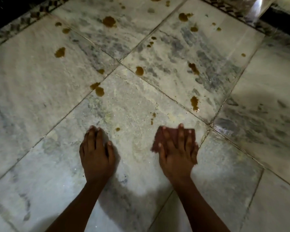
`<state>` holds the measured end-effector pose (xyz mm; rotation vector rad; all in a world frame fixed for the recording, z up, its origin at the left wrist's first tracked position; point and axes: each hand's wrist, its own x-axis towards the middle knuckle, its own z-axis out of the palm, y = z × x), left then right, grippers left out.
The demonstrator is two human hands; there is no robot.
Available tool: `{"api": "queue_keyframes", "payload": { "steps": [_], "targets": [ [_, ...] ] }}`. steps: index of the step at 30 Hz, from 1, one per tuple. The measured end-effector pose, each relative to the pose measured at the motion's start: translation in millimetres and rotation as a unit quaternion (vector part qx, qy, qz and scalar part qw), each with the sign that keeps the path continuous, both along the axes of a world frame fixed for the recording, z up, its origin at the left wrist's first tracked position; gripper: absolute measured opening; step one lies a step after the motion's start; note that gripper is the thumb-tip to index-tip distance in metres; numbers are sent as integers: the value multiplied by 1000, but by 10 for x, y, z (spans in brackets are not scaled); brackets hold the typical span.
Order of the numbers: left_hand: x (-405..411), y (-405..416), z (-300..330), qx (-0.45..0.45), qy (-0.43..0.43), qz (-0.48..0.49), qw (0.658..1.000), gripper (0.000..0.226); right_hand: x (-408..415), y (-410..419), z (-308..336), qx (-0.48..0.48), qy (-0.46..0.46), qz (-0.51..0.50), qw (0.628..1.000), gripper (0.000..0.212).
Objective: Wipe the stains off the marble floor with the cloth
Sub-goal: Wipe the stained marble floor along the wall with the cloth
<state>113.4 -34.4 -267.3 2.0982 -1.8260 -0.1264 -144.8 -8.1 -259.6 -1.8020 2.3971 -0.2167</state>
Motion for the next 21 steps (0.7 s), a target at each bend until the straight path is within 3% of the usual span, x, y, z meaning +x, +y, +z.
{"api": "queue_keyframes", "payload": {
  "steps": [3, 7, 10, 13, 15, 17, 21],
  "targets": [
    [-6, -7, 4, -4, 8, -4, 1000, 60, 347, -722, -49, -5, -22, -77, 997, 64],
    [12, -22, 35, 6, 13, 6, 1000, 60, 891, -583, 10, -26, -19, 90, 995, 57],
    [27, -16, 76, 5, 28, 2, 1000, 57, 794, 30, 158, -15, -13, 132, 991, 61],
    [20, -24, 57, 0, 24, 5, 1000, 56, 501, -99, 63, -13, 8, 66, 998, 65],
    [12, -16, 31, -1, 19, 7, 1000, 56, 619, -539, -20, -22, 3, -12, 1000, 65],
    [17, -34, 33, 1, 23, 12, 1000, 57, 922, -988, -47, -29, -18, -27, 999, 64],
    [183, -101, 156, -7, 84, -14, 996, 60, 1283, -882, 12, -16, -26, 134, 990, 62]
  ]
}}
